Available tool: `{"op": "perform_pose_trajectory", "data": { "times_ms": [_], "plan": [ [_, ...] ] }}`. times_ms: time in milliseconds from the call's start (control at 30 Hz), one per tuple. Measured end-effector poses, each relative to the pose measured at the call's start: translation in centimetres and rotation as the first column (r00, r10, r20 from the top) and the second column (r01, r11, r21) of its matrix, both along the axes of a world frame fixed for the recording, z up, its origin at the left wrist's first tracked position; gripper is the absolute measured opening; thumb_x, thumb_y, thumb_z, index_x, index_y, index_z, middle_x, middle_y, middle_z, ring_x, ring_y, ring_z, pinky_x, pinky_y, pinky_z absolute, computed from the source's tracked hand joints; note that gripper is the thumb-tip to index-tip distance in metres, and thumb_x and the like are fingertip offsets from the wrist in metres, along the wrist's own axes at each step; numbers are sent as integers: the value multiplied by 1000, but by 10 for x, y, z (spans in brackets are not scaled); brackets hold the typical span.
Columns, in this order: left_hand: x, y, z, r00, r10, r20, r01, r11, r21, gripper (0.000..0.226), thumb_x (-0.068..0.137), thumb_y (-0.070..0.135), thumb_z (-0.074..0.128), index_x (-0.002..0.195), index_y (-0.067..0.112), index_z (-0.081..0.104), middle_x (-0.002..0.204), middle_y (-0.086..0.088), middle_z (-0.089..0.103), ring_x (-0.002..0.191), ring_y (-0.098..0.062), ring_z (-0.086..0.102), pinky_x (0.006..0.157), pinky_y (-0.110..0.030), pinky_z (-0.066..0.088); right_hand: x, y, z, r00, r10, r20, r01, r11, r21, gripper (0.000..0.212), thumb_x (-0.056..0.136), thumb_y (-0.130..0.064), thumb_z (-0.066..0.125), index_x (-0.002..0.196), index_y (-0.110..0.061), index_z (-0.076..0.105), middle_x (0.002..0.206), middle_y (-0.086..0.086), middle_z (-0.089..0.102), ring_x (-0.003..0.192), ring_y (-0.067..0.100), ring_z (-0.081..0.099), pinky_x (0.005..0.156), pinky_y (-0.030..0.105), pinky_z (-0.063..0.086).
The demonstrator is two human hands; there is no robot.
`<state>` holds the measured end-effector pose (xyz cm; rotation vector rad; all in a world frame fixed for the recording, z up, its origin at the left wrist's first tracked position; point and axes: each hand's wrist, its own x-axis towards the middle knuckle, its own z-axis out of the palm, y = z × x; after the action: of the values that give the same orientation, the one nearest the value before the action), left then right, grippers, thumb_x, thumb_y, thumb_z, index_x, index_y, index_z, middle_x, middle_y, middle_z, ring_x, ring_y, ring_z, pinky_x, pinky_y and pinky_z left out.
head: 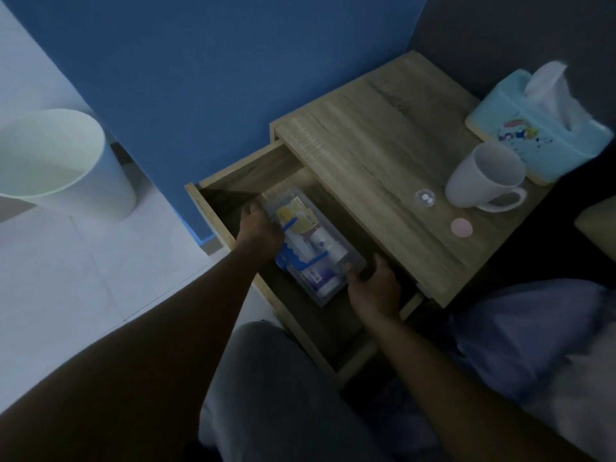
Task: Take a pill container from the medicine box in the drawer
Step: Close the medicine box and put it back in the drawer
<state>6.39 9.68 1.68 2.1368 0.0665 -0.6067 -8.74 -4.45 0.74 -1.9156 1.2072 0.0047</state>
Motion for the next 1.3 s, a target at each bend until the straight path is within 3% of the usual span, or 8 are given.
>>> {"op": "perform_pose_trajectory", "data": {
  "times_ms": [267, 400, 467, 567, 667, 800, 933, 1300],
  "plan": [
    [-24, 33, 26, 904, -249, 348, 190, 962, 196, 63, 94, 15, 57, 151, 21, 30, 162, -5, 20, 150, -30, 13, 118, -56, 25, -29, -17, 41, 894, 444, 65, -412, 870, -269, 28, 98, -19, 57, 125, -17, 65, 115, 2, 72, 103, 10, 66, 84, 19, 50],
    [-42, 50, 28, 914, -143, 379, 94, 985, 145, 92, 87, 20, 68, 156, 18, 7, 165, -5, 0, 152, -27, -1, 121, -54, 18, -22, -34, 57, 746, 659, 101, -556, 698, -451, 26, 98, -14, 55, 122, -13, 66, 113, 3, 70, 98, 4, 60, 79, 2, 39],
    [-50, 56, 24, 919, -93, 384, 83, 996, 42, 106, 81, 25, 74, 156, 17, -1, 165, -6, -3, 152, -26, -2, 121, -53, 17, -17, -44, 59, 699, 713, 56, -588, 618, -522, 30, 96, -9, 56, 126, -11, 63, 119, 6, 67, 104, 9, 60, 86, 8, 39],
    [-57, 65, 9, 929, -113, 352, 123, 992, -7, 120, 75, 34, 78, 155, 20, -10, 165, -5, -13, 151, -25, -14, 122, -47, 4, -11, -59, 54, 656, 750, -83, -649, 504, -570, 46, 97, -10, 56, 142, -9, 49, 144, 13, 53, 133, 24, 51, 109, 32, 41],
    [-63, 70, -12, 975, -113, 192, 125, 991, -55, 132, 72, 29, 81, 151, 22, -24, 164, -5, -16, 151, -28, -8, 121, -47, 16, -10, -72, 44, 603, 757, -250, -722, 385, -575, 63, 99, -16, 53, 156, -7, 26, 163, 15, 27, 150, 29, 29, 122, 46, 26],
    [-62, 73, -32, 998, -69, 8, 69, 969, -236, 121, 83, 18, 73, 150, 28, -27, 162, 0, 17, 146, -27, 27, 99, -29, 38, -15, -87, 32, 525, 780, -339, -788, 295, -541, 60, 104, -20, 43, 157, -6, 19, 166, 13, 17, 154, 25, 16, 125, 38, 11],
    [-56, 69, -40, 997, -80, -2, 76, 952, -295, 111, 89, 21, 66, 150, 30, -26, 162, 8, 14, 146, -23, 26, 96, -21, 35, -15, -99, 28, 479, 811, -335, -807, 257, -531, 56, 104, -18, 40, 156, -5, 22, 165, 13, 18, 154, 24, 15, 124, 49, 19],
    [-32, -8, -34, 990, -138, 21, 136, 920, -367, 107, 93, 11, 60, 149, 22, -30, 163, -4, 10, 147, -26, 23, 110, -41, 34, -15, -112, 11, 485, 829, -276, -757, 241, -608, 54, 104, -23, 34, 154, -4, 29, 163, 14, 26, 152, 25, 22, 124, 49, 21]
  ]
}}
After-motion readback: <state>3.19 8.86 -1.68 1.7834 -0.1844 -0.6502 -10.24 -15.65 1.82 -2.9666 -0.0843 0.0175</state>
